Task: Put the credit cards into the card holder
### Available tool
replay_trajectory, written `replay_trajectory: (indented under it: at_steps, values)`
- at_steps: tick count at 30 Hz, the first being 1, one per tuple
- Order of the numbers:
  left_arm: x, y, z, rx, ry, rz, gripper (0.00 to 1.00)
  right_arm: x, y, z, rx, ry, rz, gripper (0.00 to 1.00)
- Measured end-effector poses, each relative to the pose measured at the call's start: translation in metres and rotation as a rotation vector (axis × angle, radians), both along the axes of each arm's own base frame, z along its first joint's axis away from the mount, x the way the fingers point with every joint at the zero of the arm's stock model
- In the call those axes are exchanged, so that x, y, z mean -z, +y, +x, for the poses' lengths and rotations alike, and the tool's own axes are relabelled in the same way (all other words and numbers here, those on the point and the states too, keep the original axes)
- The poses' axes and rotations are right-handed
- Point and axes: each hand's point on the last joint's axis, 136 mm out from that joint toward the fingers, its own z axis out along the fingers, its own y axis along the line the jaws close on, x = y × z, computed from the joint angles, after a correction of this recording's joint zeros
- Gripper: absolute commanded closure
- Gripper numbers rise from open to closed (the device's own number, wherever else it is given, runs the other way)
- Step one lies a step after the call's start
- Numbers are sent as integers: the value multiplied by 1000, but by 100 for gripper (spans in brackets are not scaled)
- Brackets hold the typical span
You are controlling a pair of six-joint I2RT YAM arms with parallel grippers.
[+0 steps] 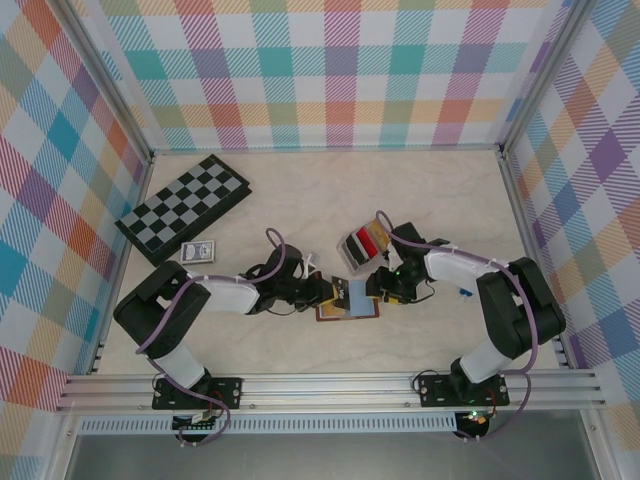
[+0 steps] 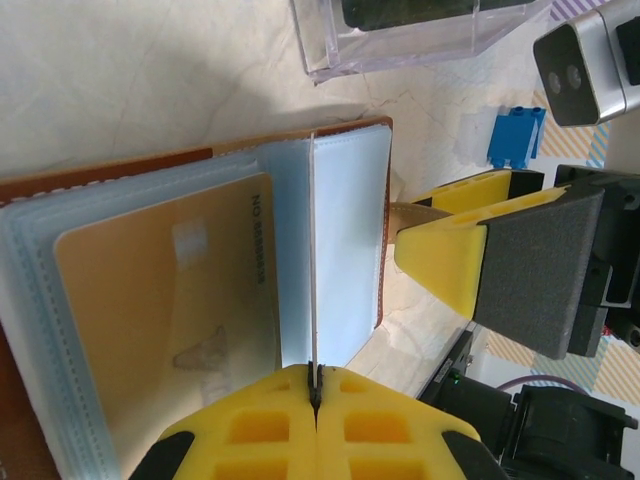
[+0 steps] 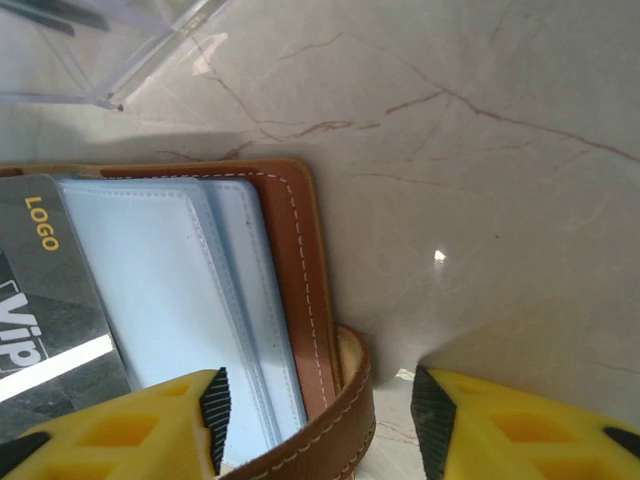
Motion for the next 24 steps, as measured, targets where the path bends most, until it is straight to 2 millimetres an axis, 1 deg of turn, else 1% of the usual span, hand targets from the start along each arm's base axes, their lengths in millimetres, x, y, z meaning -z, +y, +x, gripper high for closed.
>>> replay_trajectory:
  at_steps: [2,6,9,11,14,16,19,24]
  values:
    - [3,2,-1,-6,6,11,100,1,0,0,0,2,-1,54]
    - [7,7,-8,-11,30,45,100,2,0,0,3,4,-4,58]
    - [3,3,-9,-12,13,38,100,2,1,1,1,2,-2,62]
    - [5,-2,-8,-19,20,22,100,3,1,1,1,1,0,64]
    - [13,-10,-4,-39,37,-6,100,4,0,1,2,2,-3,64]
    - [17,-12,-3,-44,48,-8,100,4,0,1,2,2,-3,64]
    - [15,-15,-4,-43,47,-19,100,4,1,1,2,1,-2,65]
    - [12,-14,-5,-39,33,-11,100,4,0,1,2,0,-7,66]
